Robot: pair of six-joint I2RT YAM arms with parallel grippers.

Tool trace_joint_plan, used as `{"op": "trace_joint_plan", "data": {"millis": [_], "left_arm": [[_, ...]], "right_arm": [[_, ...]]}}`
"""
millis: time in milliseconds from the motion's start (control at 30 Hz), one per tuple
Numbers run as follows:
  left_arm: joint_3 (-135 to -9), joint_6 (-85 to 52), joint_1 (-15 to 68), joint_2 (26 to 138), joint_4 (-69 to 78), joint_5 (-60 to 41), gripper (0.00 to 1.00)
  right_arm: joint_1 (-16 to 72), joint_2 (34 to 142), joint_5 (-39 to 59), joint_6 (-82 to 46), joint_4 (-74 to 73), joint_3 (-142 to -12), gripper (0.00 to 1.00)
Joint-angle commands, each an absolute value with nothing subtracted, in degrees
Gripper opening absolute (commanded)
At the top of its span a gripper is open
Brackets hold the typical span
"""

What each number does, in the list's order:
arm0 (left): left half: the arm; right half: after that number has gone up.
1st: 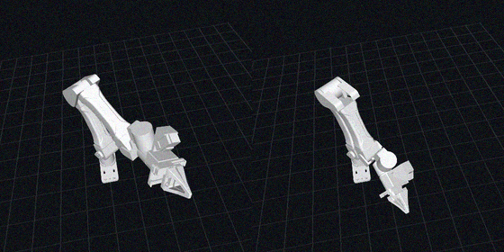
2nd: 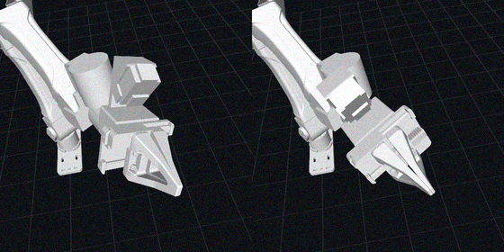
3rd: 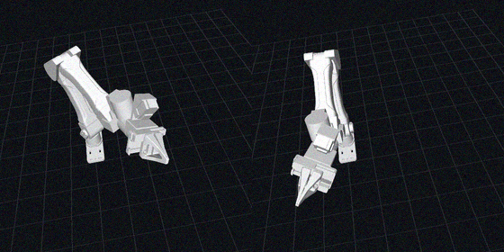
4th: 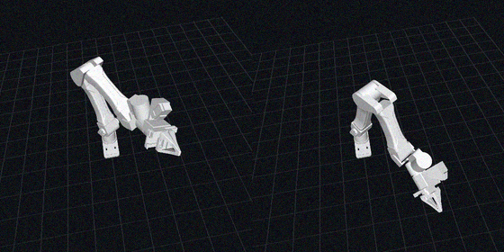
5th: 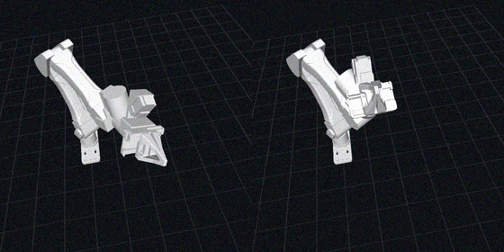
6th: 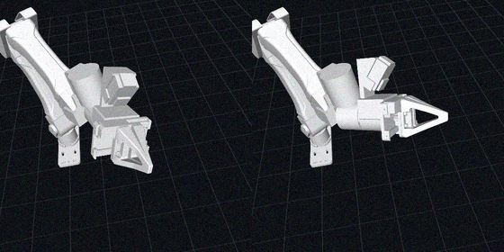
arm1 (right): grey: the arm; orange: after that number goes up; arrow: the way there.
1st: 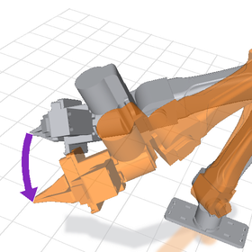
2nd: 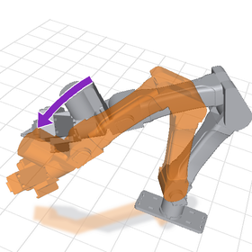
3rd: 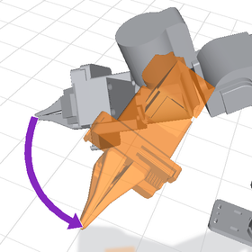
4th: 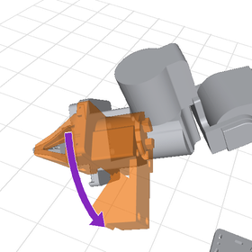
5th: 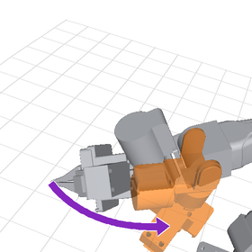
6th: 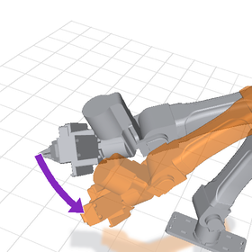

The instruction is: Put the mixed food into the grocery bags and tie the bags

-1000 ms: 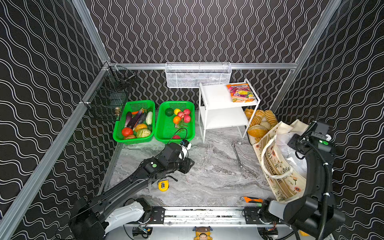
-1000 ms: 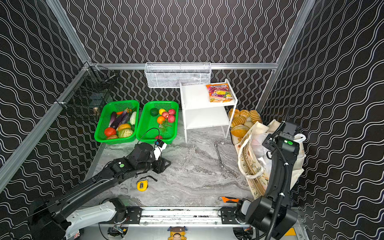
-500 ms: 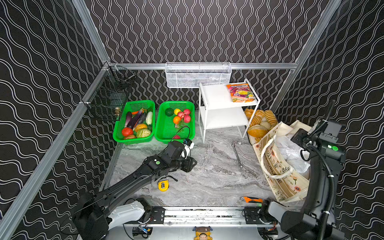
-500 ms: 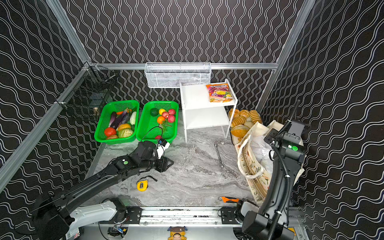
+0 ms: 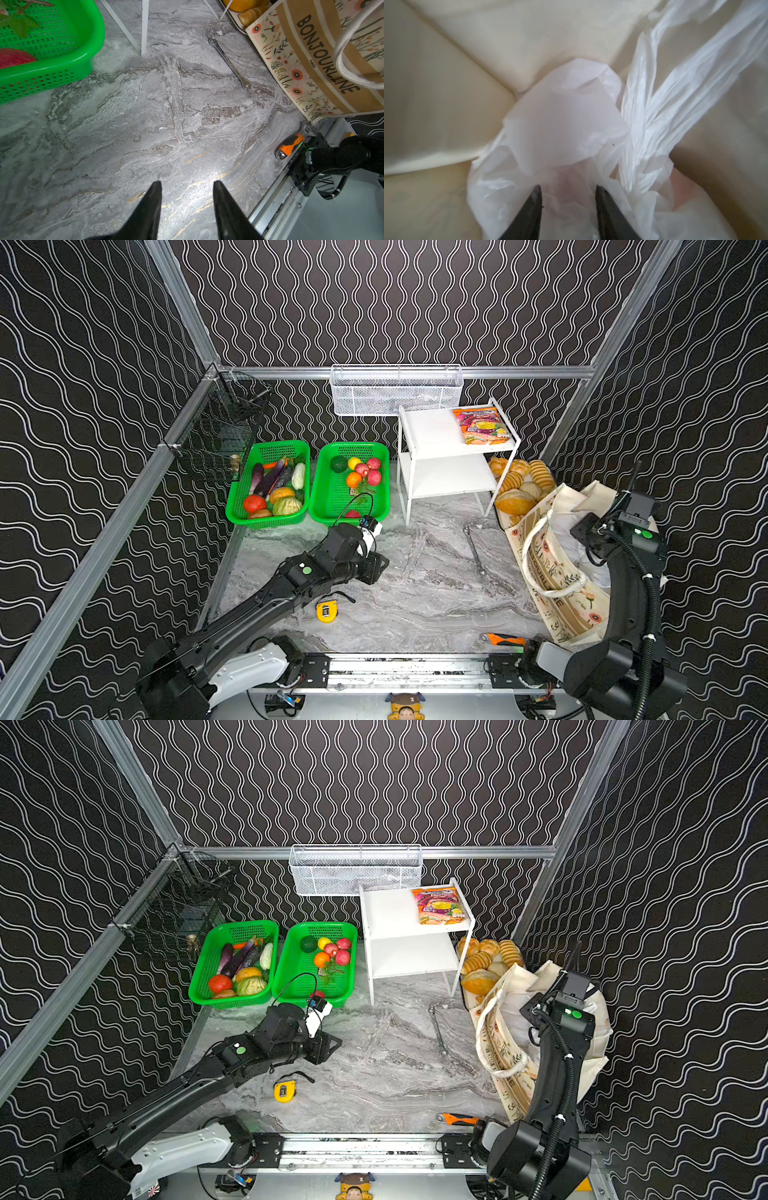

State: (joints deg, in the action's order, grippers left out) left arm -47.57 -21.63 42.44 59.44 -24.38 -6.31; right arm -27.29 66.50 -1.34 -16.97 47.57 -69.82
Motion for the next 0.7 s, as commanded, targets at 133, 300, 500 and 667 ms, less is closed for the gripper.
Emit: {"op": "trace_joint_plan", "data": {"millis": [133, 300, 500, 667], "left_arm": [[-47.55, -19.75, 42.39, 56.77, -26.16, 1.0, 0.48], [-47.38, -18.7, 41.82, 54.78, -26.23, 6.07, 0.52], [-47.5, -18.03, 39.72, 52.63, -29.09, 8.44, 0.56], [-44.63, -18.79, 36.34, 48.92, -29.48, 10.08, 0.63]], "right_arm": [[-26.32, 54.07, 27.55, -12.11, 36.16, -77.36, 0.69], [-9.82, 48.39, 41.91, -21.04, 11.6, -63.39, 0.74], [18.53, 52.98, 15.1, -8.06, 11.6, -52.7, 0.68], [21.8, 55.41, -7.3, -2.77, 4.69, -40.03, 0.7]]}}
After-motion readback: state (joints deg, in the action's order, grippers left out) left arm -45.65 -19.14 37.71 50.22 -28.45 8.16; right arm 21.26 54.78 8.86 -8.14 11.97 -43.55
